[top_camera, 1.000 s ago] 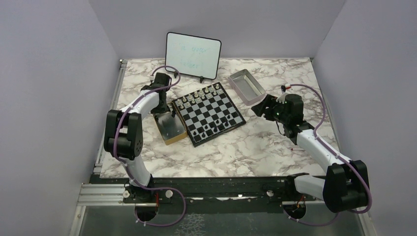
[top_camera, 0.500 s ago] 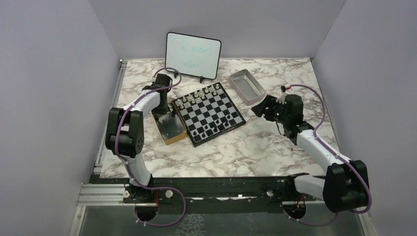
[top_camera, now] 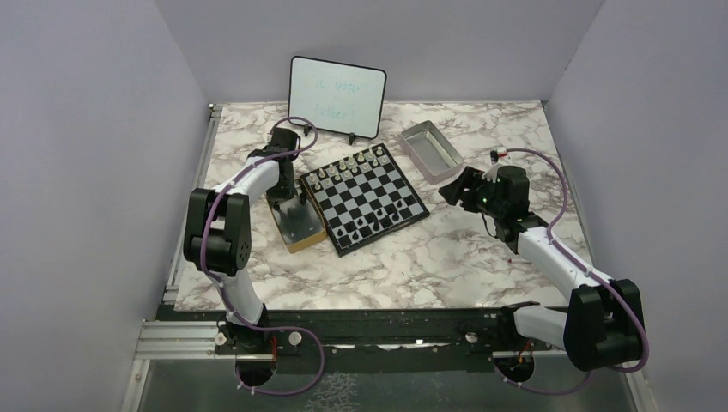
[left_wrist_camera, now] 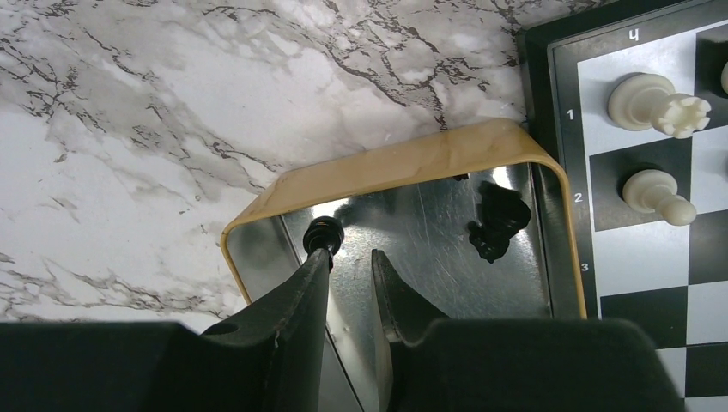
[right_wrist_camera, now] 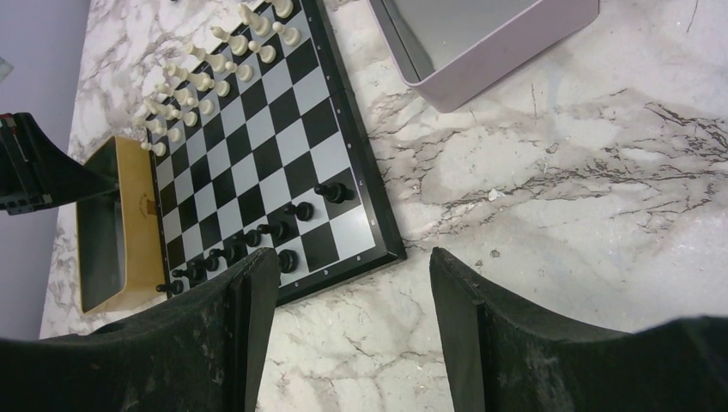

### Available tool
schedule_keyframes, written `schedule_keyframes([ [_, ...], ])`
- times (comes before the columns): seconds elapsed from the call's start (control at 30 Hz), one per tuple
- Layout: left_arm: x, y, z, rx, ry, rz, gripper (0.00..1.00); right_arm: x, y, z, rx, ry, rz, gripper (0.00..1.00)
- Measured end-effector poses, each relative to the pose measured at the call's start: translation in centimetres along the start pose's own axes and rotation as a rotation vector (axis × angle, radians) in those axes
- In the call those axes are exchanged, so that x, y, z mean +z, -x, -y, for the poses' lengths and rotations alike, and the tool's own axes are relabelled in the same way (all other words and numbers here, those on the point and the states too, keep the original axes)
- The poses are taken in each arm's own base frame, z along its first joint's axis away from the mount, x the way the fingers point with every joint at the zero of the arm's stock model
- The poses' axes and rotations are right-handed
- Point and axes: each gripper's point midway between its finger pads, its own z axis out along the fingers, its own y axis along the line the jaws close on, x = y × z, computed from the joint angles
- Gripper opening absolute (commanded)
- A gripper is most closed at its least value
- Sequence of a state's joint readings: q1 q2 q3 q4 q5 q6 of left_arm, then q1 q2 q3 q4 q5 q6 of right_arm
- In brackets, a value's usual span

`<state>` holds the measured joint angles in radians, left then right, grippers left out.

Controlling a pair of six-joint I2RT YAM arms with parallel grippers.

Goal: Set up the chess pieces on the board
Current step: Pick up the chess piece from the storage box.

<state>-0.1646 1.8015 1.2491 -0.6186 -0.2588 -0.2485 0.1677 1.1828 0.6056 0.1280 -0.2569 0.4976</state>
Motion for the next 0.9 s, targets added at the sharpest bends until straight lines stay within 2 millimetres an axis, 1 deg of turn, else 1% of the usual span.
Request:
schedule_keyframes([
  [0.4,0.0,0.2,-0.4,-0.003,0.02,0.012,0.29,0.0,0.0,0.0,0.0,0.001,0.001,0.69],
  [0.67,-0.1,0.3,-0.5,-0.004,0.026,0.015,0.29,0.1,-0.1,0.1,0.001,-0.001,-0.003,0.69],
  [0.9,-0.2,0.5,-1.1,-0.005,0.059,0.027,0.31,0.3,-0.3,0.3,0.003,-0.005,-0.011,0.69],
])
